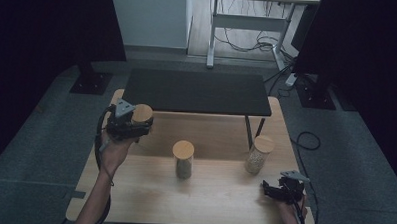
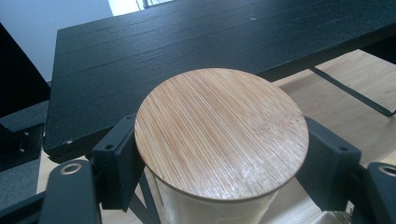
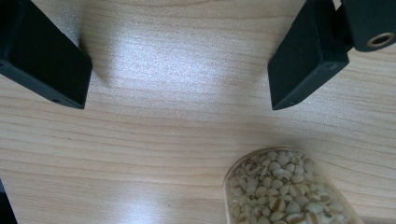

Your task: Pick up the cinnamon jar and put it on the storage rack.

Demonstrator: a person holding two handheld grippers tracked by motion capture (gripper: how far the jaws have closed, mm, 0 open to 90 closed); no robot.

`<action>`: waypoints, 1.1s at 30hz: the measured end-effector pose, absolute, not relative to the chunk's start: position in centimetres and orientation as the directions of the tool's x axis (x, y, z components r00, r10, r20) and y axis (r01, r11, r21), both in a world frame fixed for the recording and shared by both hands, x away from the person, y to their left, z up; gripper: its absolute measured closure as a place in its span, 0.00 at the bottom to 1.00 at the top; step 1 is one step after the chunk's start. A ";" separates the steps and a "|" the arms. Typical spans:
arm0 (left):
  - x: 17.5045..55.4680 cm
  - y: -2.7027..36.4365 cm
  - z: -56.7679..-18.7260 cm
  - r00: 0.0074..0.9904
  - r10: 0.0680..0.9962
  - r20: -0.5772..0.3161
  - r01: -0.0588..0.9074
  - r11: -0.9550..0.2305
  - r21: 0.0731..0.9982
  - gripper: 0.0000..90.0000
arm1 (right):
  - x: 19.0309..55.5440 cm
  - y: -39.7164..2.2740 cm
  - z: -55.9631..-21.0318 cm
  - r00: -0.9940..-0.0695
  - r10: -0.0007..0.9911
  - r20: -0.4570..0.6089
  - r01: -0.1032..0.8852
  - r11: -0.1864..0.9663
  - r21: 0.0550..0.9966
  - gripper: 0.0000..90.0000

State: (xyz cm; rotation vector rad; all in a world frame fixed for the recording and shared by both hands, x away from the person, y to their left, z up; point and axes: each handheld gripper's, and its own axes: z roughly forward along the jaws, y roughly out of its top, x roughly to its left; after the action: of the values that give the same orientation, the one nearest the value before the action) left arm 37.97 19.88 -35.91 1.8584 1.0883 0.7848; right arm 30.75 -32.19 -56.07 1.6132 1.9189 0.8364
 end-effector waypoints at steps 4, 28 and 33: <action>38.1 19.8 -35.6 0.431 0.896 0.107 0.383 -0.289 0.877 0.27 | 30.7 -32.2 -56.1 -0.178 0.984 0.016 0.681 0.112 0.724 0.06; 39.0 19.8 -33.4 0.435 0.895 0.101 0.383 -0.285 0.878 0.27 | 30.7 -32.2 -56.1 -0.178 0.984 0.016 0.681 0.112 0.723 0.06; 39.2 19.7 -32.9 0.433 0.896 0.102 0.384 -0.286 0.878 0.27 | 30.7 -32.2 -56.1 -0.178 0.984 0.016 0.681 0.112 0.723 0.06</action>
State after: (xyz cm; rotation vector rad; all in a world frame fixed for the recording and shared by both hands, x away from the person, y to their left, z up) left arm 39.19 19.69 -32.91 1.8600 1.0886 0.7803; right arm 30.75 -32.19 -56.07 1.6135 1.9190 0.8364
